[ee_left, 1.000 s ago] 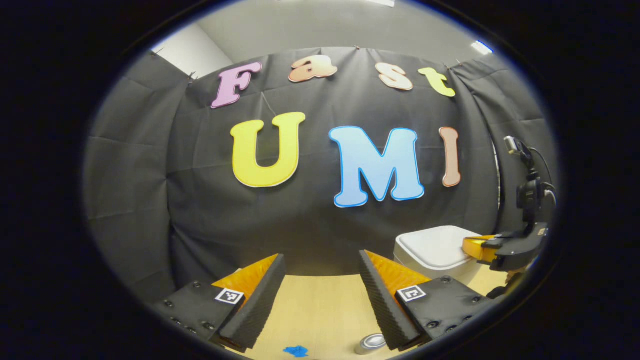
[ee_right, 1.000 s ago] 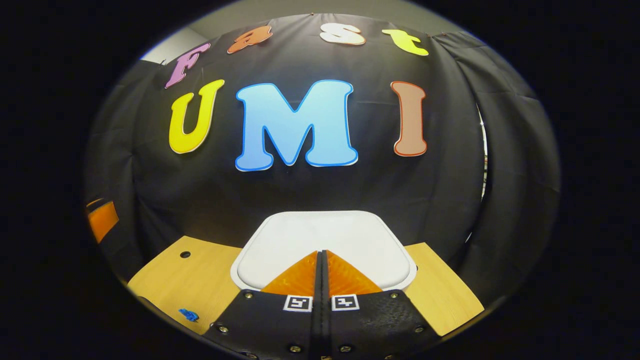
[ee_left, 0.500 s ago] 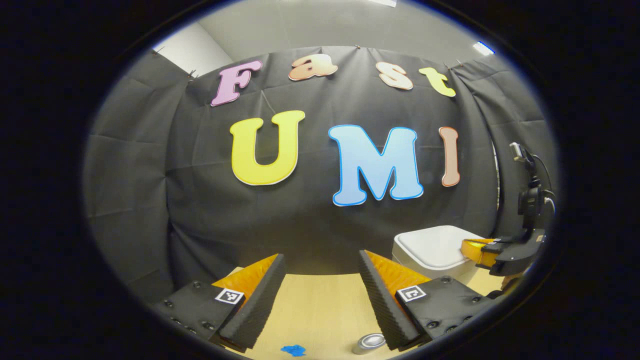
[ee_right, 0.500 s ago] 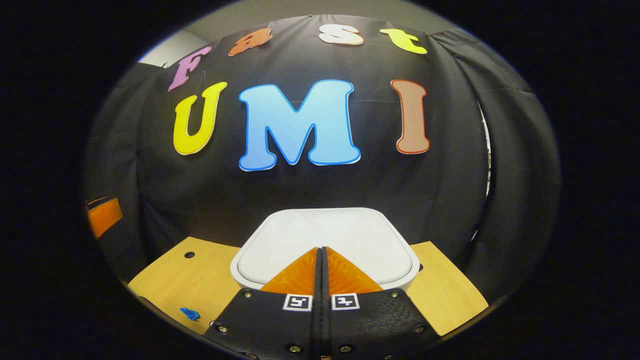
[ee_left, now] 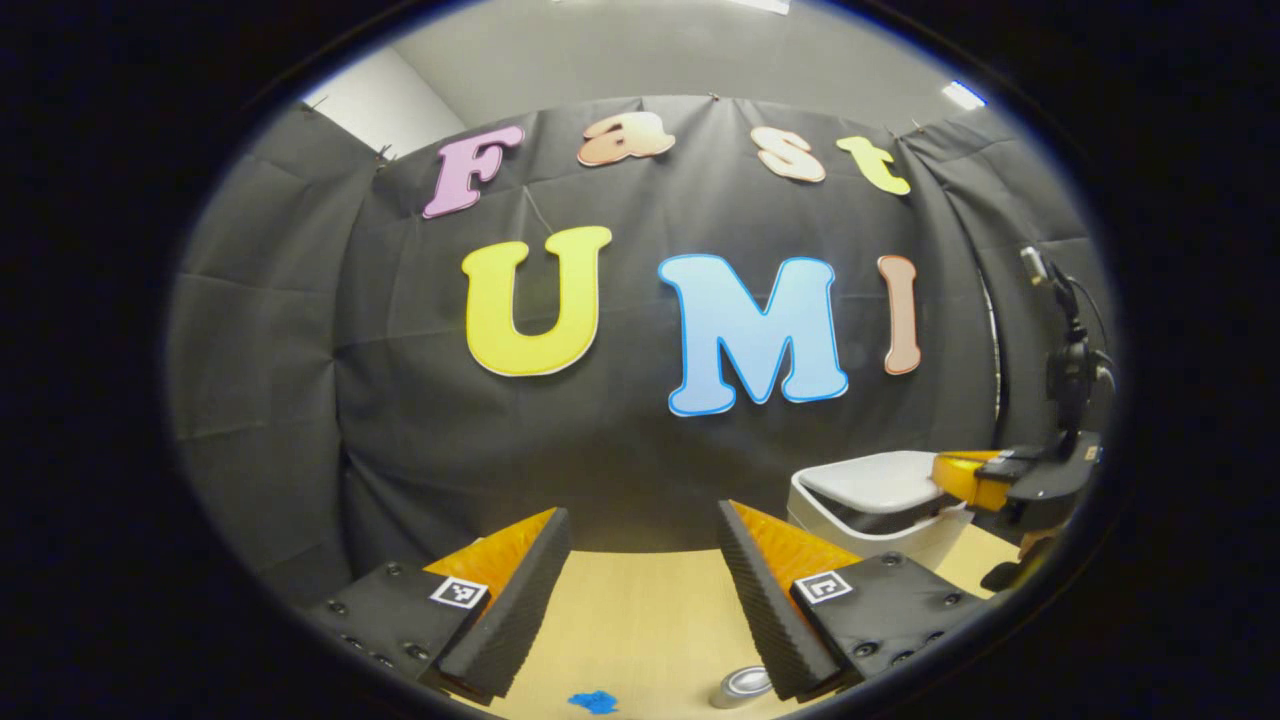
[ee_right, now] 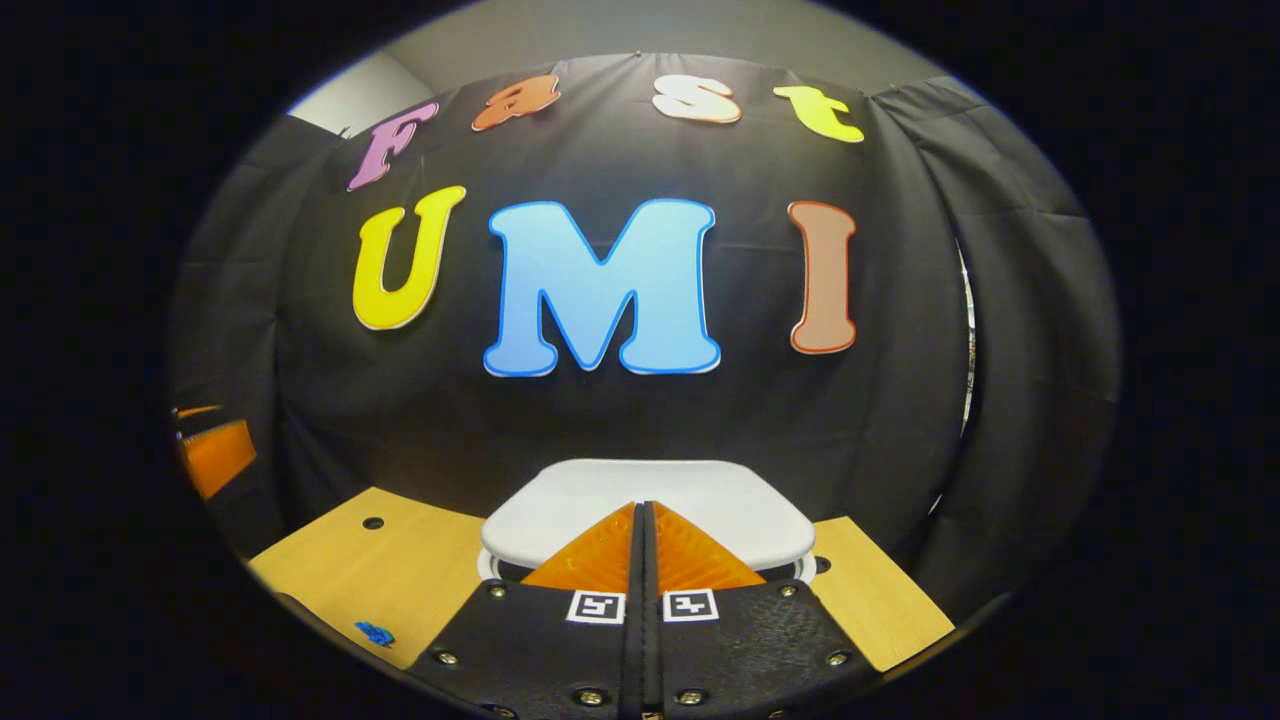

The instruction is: Press the lid of the desktop garbage bin to open it, pick up the crumpled paper on the desktop and throw it into the bin, then pick up the pop can on the desktop and drop it into the bin, and finally close the garbage bin lid.

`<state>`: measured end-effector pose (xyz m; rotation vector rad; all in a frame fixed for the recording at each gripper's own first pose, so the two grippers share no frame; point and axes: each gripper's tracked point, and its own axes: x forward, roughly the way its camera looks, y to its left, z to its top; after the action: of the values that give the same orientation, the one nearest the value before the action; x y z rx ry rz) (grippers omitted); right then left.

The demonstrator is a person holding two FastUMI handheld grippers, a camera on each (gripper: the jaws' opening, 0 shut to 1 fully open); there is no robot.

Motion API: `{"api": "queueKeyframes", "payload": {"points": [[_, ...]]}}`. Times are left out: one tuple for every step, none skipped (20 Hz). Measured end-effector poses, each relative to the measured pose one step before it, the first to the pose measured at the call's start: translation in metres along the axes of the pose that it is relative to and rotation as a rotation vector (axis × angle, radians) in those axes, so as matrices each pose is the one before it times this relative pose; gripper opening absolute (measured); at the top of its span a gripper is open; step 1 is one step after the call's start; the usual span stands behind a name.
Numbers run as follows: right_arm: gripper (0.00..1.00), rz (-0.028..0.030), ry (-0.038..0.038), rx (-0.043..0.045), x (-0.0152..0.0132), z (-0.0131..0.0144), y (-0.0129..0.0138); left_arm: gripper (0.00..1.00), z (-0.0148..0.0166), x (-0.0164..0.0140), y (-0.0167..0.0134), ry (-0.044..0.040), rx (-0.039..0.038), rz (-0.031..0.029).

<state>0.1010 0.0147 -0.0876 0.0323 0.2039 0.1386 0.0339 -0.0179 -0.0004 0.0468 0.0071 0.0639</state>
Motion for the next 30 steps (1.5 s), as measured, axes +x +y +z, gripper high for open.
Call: {"api": "queueKeyframes", "payload": {"points": [[0.0, -0.00161, -0.02017, 0.00791, -0.00109, 0.00774, 0.00035, 0.96, 0.00052, -0.00179, 0.00058, -0.00046, -0.00032, -0.00119], [0.0, -0.00273, -0.01392, 0.01098, -0.00046, 0.00694, 0.0, 0.96, 0.00044, -0.00095, -0.00128, -0.00025, -0.00042, -0.00236], [0.0, -0.0028, -0.00921, 0.01064, -0.00103, 0.0028, -0.00058, 0.96, 0.00071, -0.00029, -0.00017, -0.00091, -0.00104, -0.0015], [0.0, -0.00377, -0.0067, 0.00738, -0.00161, 0.00355, -0.00027, 0.96, 0.00085, -0.00136, -0.00063, -0.00071, -0.00062, -0.00181], [0.0, -0.00216, -0.0061, 0.00344, -0.00192, 0.0012, 0.00015, 0.96, 0.00071, -0.00128, 0.00091, -0.00153, -0.00021, 0.00033], [0.0, -0.00167, -0.00791, 0.00078, -0.00184, 0.00392, 0.00008, 0.96, 0.00095, -0.00084, 0.00004, -0.00102, 0.0001, -0.00034], [0.0, -0.00057, -0.0056, -0.00082, -0.00157, 0.00154, -0.00017, 0.96, -0.00029, -0.0009, 0.00067, -0.00064, 0.00028, 0.00157], [0.0, -0.00023, -0.00048, -0.00074, -0.00135, 0.00144, 0.0002, 0.96, 0.00061, -0.0013, 0.00105, -0.00088, -0.00073, 0.00052], [0.0, 0.00086, 0.00007, -0.00098, -0.0009, -0.00013, 0.00073, 0.96, 0.00035, -0.00251, 0.00071, -0.00061, -0.00087, 0.00072], [0.0, -0.00008, -0.00019, -0.00155, -0.00079, 0.00032, -0.00031, 0.96, 0.00128, -0.00107, 0.00002, -0.00108, -0.00094, 0.00031], [0.0, 0.00049, -0.00068, -0.0013, -0.00234, 0.00061, 0.0002, 0.96, -0.00005, -0.00151, 0.00064, -0.00052, -0.00086, 0.00006], [0.0, 0.00081, -0.00021, 0.00006, -0.00102, 0.00101, 0.00021, 0.96, 0.00015, -0.00034, 0.00019, -0.00093, -0.00086, 0.00099], [0.0, 0.00189, -0.00077, -0.00202, -0.00038, -0.00109, 0.00023, 0.96, 0.0006, -0.00072, 0.00053, -0.00114, -0.00107, 0.0008], [0.0, 0.00221, -0.00015, -0.00064, -0.00074, 0.00083, 0.00021, 0.96, 0.00061, -0.00011, 0.00086, -0.00041, -0.0011, 0.0016], [0.0, 0.00293, 0.00003, -0.00173, -0.00134, -0.00031, 0.00092, 0.96, 0.00068, -0.00045, 0.00129, 0.00018, -0.00112, 0.00084], [0.0, 0.00234, 0.00171, -0.00191, -0.00071, 0.00023, 0.00069, 0.96, -0.00055, -0.00163, 0.00114, -0.00082, -0.00249, 0.00056], [0.0, 0.0033, 0.00078, -0.00141, -0.00057, -0.00086, 0.001, 0.96, -0.00101, -0.00159, 0.00073, 0.00074, -0.00199, 0.00037], [0.0, 0.00258, 0.00031, -0.00254, -0.00125, 0.00002, 0.00086, 0.96, -0.00071, -0.00126, 0.00097, 0.00061, -0.00188, 0.00108], [0.0, 0.00367, 0.00025, -0.00234, -0.00139, -0.00016, 0.00105, 0.96, -0.00012, -0.00202, 0.00186, 0.00123, -0.0028, 0.00085], [0.0, 0.00268, 0.00169, -0.00126, -0.00122, 0.00013, 0.00098, 0.96, -0.00008, 0.0001, 0.00083, 0.00145, -0.00396, -0.00229], [0.0, 0.00332, 0.00031, -0.00127, -0.00095, -0.00001, 0.00123, 0.96, -0.00071, -0.00043, 0.00014, 0.00139, -0.00493, -0.00268], [0.0, 0.00176, -0.00042, -0.00254, -0.00179, 0.00107, 0.00139, 0.96, -0.00158, -0.00236, 0.00181, 0.00157, -0.00572, -0.00294], [0.0, 0.0024, -0.00239, -0.00405, -0.00168, 0.00022, 0.00117, 0.96, -0.00107, -0.00309, 0.00395, 0.00225, -0.00523, 0.00024], [0.0, 0.00171, -0.00263, -0.00425, -0.00164, 0.00102, 0.00138, 0.96, -0.00166, -0.0017, 0.00327, 0.00383, -0.00381, 0.00232], [0.0, 0.00117, -0.00191, -0.00359, 0.00015, 0.00084, 0.00177, 0.96, -0.00111, -0.00228, 0.00345, 0.0038, -0.00338, 0.00199], [0.0, 0.00161, -0.00214, -0.00149, -0.00308, 0.0015, 0.00185, 0.96, -0.00144, -0.00171, 0.00191, 0.0024, -0.00422, 0.0004], [0.0, 0.00323, -0.00065, -0.00046, -0.001, -0.00013, 0.00186, 0.96, -0.00107, 0.00053, 0.0012, 0.00121, -0.00247, -0.0015], [0.0, 0.00455, -0.00228, 0.00129, -0.00147, 0.00163, 0.00188, 0.96, -0.0011, -0.00271, 0.00263, -0.00031, 0.0008, -0.00145], [0.0, 0.00601, -0.00269, 0.00155, -0.0018, 0.00061, 0.00246, 0.95, -0.00343, -0.00142, 0.00078, 0.00284, 0.00491, -0.00317], [0.0, -0.00179, -0.00139, -0.00139, -0.0021, 0.00178, 0.00064, 0.96, -0.00298, -0.00207, 0.00167, 0.00535, 0.00417, -0.00242]]}}
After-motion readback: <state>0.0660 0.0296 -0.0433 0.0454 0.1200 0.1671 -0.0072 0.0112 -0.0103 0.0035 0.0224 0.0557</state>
